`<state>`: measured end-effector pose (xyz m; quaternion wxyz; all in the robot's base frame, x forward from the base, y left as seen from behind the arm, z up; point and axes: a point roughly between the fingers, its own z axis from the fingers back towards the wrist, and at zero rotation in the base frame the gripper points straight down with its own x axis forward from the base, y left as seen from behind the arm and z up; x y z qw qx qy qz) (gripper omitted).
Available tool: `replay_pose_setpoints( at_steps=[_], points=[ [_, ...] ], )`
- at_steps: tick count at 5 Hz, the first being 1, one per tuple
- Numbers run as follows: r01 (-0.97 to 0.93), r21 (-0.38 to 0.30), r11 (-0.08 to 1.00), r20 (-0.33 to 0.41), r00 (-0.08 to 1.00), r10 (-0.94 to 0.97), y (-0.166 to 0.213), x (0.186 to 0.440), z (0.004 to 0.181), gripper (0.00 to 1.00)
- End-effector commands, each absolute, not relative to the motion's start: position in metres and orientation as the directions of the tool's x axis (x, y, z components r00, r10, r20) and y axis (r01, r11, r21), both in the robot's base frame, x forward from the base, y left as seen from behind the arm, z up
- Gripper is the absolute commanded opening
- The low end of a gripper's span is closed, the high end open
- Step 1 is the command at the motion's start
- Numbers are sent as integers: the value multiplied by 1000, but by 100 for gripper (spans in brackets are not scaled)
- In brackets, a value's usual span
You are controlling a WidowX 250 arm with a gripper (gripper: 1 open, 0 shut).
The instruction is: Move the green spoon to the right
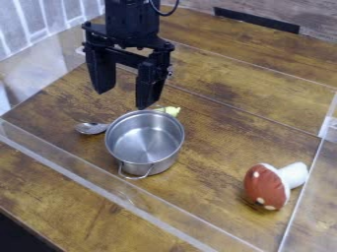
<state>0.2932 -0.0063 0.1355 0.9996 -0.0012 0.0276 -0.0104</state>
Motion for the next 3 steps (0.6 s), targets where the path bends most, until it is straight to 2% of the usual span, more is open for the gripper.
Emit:
replay_pose_setpoints(
  at_steps=[1,3],
  points=[
    [91,-1,996,-81,993,-90,2,291,120,100],
    [14,28,999,-22,1000,-14,49,290,106,100]
  ],
)
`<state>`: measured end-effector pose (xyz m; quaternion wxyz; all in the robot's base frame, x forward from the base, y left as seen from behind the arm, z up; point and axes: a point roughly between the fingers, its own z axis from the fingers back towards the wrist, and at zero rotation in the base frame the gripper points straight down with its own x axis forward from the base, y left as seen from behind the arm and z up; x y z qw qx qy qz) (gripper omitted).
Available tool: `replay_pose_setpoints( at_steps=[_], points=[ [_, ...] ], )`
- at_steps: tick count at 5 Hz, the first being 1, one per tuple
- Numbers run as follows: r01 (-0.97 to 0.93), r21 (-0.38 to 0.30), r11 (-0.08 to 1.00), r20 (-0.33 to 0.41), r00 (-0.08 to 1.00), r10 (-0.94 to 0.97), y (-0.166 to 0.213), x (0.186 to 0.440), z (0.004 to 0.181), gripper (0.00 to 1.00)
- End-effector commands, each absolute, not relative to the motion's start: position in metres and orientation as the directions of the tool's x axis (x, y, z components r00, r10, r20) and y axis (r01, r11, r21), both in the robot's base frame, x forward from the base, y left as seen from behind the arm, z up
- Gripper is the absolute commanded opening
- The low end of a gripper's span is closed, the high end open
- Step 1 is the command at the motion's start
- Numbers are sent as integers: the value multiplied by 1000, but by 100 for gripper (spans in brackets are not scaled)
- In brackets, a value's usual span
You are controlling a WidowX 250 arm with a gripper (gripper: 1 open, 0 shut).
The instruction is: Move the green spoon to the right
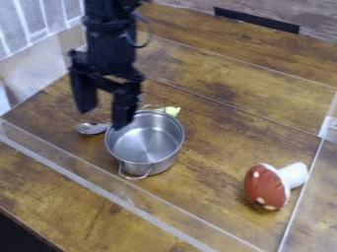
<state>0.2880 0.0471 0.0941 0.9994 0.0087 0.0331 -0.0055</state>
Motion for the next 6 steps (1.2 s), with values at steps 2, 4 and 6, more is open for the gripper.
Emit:
replay_pose_setpoints(
  at_steps=[2,4,6],
  points=[
    [-25,23,999,37,999,25,84,288,85,100],
    [-17,9,1000,92,996,16,95,294,61,100],
    [-30,-6,1000,120,992,30,102,314,45,100]
  ],
)
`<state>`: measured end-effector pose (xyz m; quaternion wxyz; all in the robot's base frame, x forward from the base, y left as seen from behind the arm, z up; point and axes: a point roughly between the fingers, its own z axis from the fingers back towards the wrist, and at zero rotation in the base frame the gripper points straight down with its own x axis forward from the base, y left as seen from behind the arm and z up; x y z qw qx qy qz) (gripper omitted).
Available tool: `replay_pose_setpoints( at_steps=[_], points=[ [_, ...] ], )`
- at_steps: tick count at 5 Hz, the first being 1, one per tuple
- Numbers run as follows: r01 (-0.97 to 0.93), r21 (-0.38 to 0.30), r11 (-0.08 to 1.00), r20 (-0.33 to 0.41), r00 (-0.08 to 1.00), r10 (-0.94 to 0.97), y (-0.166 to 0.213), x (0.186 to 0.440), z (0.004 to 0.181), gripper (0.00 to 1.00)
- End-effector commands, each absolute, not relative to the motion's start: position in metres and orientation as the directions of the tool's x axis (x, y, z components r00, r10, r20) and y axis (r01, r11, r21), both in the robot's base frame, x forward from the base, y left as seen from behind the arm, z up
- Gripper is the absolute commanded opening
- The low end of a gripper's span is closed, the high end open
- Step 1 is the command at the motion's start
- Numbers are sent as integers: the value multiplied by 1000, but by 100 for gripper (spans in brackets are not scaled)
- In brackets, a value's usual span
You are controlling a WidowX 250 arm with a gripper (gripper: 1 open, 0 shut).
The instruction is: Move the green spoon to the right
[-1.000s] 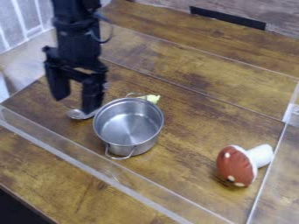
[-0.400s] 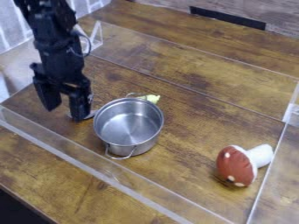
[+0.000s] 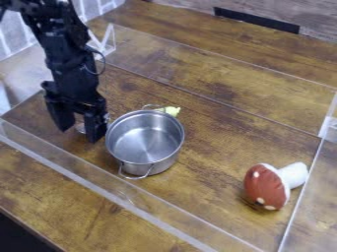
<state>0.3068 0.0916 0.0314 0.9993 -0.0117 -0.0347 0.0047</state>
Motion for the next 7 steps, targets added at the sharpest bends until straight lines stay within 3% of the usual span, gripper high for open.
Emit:
replay_pose_setpoints(
  at_steps=[1,2,4,6,7],
  points=[
    [-50,-10,999,123,991,51,99,317,42,100],
    [-70,-13,997,123,990,71,95,320,41,0],
    [-115,-21,993,131,984,117,120,315,48,0],
    [-34,-40,999,130,991,39,102,339,44,0],
    [-9,-49,999,122,992,15,99,351,43,100]
  ],
)
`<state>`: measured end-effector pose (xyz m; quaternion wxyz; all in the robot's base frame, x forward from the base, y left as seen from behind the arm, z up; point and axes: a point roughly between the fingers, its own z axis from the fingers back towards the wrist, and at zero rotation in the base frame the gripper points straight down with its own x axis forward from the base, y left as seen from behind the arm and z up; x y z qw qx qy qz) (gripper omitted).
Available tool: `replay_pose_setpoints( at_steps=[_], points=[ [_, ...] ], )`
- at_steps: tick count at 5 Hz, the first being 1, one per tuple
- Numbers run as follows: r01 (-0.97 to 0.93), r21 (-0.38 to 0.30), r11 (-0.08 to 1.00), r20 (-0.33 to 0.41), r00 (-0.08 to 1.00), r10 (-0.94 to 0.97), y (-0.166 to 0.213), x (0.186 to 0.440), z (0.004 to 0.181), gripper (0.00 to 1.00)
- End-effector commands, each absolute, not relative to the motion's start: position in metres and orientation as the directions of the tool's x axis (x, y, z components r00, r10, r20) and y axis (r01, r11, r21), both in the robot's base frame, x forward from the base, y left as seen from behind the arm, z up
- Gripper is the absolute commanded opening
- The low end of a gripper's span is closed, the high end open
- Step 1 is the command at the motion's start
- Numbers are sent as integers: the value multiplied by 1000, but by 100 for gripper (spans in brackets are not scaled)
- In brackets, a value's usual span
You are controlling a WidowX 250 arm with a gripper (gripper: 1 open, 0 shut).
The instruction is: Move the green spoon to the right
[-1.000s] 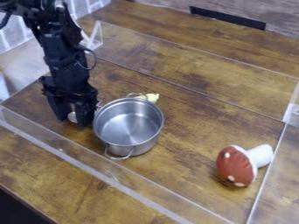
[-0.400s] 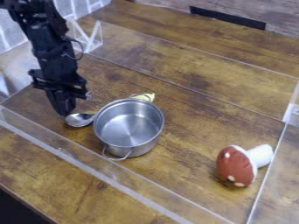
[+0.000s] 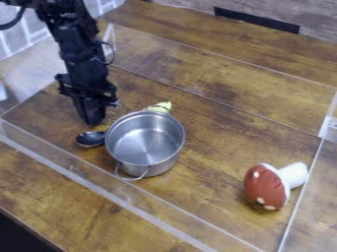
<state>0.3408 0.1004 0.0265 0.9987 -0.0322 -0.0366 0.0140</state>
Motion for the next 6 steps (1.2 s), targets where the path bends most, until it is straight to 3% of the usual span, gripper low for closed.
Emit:
replay_pose_setpoints(
  at_steps=[1,4,5,6],
  points=[
    [2,-59,998,119,993,5,102,354,44,0],
    [-90,-91,992,114,988,100,140,357,44,0],
    [-114,-85,990,70,990,120,140,354,45,100],
    [-48,-81,996,35,998,51,130,353,44,100]
  ],
)
